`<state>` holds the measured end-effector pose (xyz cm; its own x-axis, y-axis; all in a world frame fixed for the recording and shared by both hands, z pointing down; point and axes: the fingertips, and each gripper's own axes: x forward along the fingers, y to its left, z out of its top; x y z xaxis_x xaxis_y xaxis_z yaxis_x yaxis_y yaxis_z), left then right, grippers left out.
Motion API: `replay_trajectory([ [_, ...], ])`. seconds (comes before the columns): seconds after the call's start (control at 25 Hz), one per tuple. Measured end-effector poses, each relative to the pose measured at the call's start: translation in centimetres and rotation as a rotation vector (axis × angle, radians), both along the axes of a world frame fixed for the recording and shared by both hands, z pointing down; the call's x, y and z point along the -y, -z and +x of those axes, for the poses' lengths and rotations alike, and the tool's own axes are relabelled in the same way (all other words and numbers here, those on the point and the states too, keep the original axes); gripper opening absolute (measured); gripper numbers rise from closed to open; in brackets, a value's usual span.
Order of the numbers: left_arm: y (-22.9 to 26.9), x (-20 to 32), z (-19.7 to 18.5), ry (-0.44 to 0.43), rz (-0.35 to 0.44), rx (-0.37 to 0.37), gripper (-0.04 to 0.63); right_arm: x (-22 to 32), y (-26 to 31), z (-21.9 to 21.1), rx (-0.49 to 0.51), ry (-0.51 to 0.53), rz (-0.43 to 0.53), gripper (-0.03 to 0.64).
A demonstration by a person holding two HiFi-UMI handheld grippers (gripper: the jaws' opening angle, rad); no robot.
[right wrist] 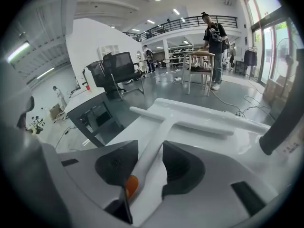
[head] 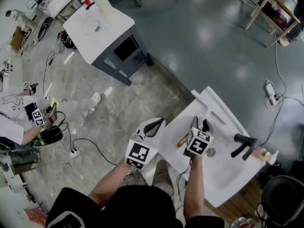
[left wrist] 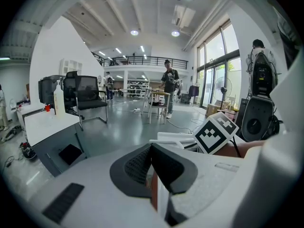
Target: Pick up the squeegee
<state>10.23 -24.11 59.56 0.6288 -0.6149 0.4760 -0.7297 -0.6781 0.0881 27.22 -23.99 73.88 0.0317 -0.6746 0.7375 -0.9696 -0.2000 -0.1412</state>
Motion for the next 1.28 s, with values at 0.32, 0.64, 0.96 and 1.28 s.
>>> replay_trajectory([
  [0.32,0.3,-0.4,-0.7,0.000,0.011,0.001,0.003,-1.0,0.5,0.0,-0.060,0.015,-0.023,0.080],
  [0.64,1.8,-0.9,-2.4,0.006,0.026,-0.012,0.003,-1.3,2.5,-1.3,-0.072,0.027,-0.006,0.078],
  [0.96,4.5,-1.8,-4.5,0.007,0.071,-0.036,0.003,-1.4,6.8,-2.4,-0.106,0.021,0.078,0.077],
  [1.28,8.7,-3.2,-6.2,-0.002,0.131,-0.073,0.003,-2.9,12.6,-4.8,-0.113,0.025,0.157,0.077],
])
